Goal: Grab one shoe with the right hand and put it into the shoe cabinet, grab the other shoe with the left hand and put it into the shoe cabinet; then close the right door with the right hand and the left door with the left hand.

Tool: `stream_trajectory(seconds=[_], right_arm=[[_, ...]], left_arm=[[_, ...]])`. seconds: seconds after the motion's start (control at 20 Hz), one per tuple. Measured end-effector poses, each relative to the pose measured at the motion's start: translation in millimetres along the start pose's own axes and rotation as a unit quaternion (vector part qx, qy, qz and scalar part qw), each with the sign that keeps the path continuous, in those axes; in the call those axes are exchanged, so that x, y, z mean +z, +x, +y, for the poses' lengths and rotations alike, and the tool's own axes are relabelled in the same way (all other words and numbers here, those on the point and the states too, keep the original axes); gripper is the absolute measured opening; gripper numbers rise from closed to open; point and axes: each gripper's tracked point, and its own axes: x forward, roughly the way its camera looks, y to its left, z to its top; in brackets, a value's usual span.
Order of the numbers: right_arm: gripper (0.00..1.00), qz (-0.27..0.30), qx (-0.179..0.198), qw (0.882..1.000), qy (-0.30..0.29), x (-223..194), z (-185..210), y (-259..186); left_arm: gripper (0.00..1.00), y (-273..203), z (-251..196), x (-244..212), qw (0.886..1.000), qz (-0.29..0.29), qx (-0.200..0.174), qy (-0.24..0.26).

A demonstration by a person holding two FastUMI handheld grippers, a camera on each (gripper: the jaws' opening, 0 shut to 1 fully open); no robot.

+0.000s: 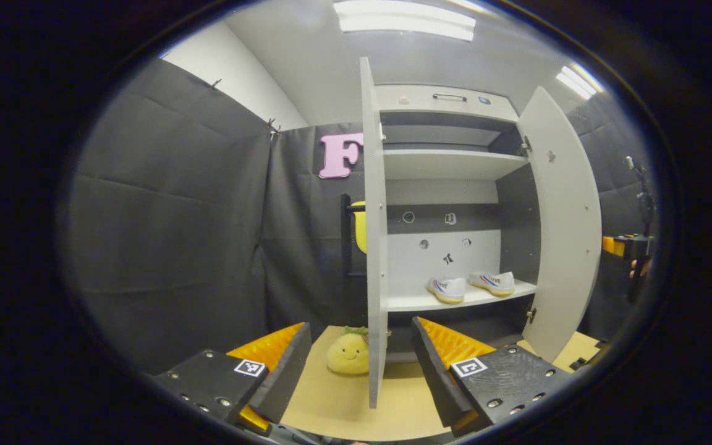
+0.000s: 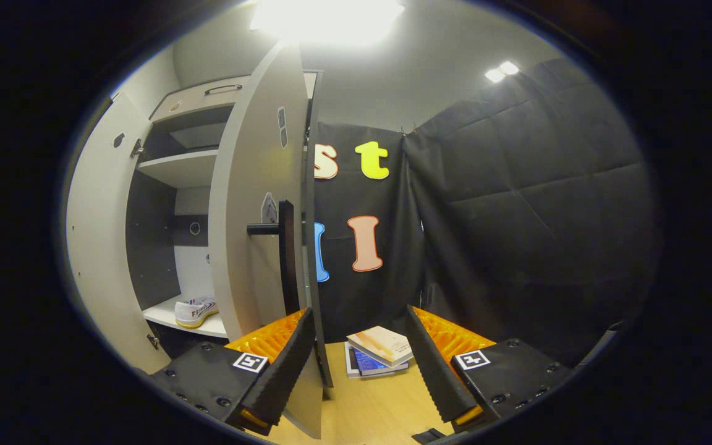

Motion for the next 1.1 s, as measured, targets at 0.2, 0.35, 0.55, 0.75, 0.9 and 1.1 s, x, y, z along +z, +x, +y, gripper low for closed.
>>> stream_trajectory(seconds=[0.2,0.35,0.55,0.75,0.9,1.1], right_arm=[[0.94,0.005,0.051,0.999,0.017,-2.7,32.8,0.2],[0.94,0.011,0.094,0.995,0.025,-4.3,57.6,2.3],[0.94,0.014,0.144,0.989,0.02,-8.8,101.2,12.2],[0.96,0.016,0.17,0.985,0.007,-12.0,133.3,26.9],[0.96,0.008,0.174,0.985,-0.001,-9.0,136.4,27.0],[0.97,-0.01,0.156,0.988,-0.011,-2.1,116.9,20.2]], left_arm=[[0.95,-0.5,-1.6,-5.5,1.0,0.004,0.008,-0.001],[0.95,0.9,1.8,-10.3,1.0,0.009,0.017,-0.009],[0.95,4.5,13.5,-14.1,0.999,0.014,0.039,-0.007],[0.95,12.5,33.9,-24.7,0.998,0.026,0.065,-0.012],[0.92,27.3,55.1,-28.8,0.996,0.032,0.083,-0.016],[0.95,59.7,94.2,-13.9,0.994,0.018,0.106,-0.025]])
